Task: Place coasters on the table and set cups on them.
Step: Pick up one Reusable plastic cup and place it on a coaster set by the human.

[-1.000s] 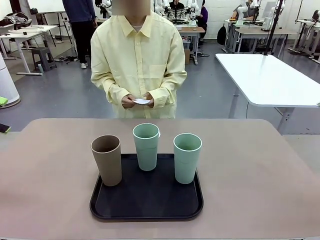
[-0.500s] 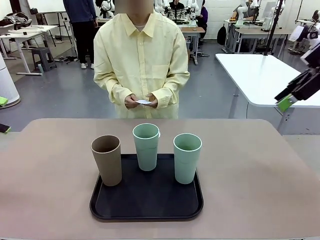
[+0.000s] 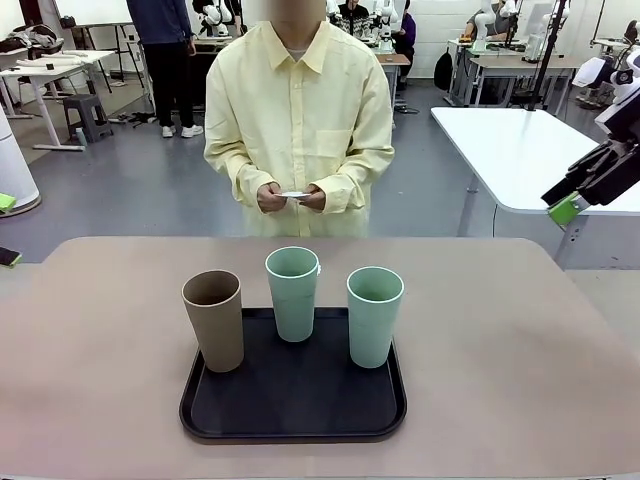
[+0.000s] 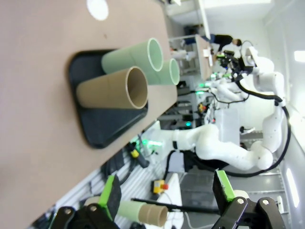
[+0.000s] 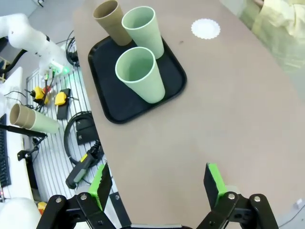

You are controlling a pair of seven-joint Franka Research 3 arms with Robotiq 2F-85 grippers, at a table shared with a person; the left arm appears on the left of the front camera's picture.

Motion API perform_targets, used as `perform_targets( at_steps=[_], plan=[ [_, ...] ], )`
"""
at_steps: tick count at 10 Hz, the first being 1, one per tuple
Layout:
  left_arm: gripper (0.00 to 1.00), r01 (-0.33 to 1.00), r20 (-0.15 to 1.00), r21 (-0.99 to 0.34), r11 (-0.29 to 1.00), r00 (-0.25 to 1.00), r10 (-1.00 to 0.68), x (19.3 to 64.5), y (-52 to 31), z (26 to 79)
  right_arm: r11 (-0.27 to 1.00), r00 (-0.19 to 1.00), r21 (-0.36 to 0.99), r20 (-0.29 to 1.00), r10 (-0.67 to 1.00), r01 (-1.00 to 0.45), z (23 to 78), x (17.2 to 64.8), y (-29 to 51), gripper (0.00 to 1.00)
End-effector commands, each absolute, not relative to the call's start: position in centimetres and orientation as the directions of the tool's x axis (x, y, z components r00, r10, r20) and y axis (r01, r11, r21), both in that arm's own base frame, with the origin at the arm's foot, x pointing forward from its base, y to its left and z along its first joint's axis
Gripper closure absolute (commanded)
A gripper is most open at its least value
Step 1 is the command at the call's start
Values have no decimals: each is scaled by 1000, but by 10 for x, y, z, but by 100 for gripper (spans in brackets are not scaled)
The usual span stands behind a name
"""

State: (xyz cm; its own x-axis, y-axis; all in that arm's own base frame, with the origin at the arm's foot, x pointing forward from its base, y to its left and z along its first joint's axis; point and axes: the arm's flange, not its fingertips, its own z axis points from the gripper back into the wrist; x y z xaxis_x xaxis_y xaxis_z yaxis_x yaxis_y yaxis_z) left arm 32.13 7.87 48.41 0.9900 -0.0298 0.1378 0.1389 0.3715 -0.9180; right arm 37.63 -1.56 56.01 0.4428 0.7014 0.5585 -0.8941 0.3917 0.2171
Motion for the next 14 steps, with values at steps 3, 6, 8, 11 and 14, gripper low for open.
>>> perform_targets(
  at_steps=[3, 6, 8, 11, 14],
  plan=[
    [0, 158, 154, -919, 361, 987, -41, 321, 80, 483, 104, 3, -82, 768, 640, -991, 551, 366, -9, 0],
    [0, 158, 154, -919, 361, 987, -41, 321, 80, 483, -26, -182, -194, 848, 498, -981, 488, 361, -15, 0],
    [0, 158, 154, -919, 361, 987, -41, 321, 80, 483, 40, -116, -150, 887, 447, -988, 452, 374, -19, 0],
    [0, 158, 154, -919, 361, 987, -41, 321, 80, 483, 25, -34, -49, 911, 410, -998, 411, 393, -12, 0],
    [0, 158, 154, -919, 361, 987, -41, 321, 80, 483, 25, 26, 16, 890, 454, -1000, 392, 398, -6, 0]
  ],
)
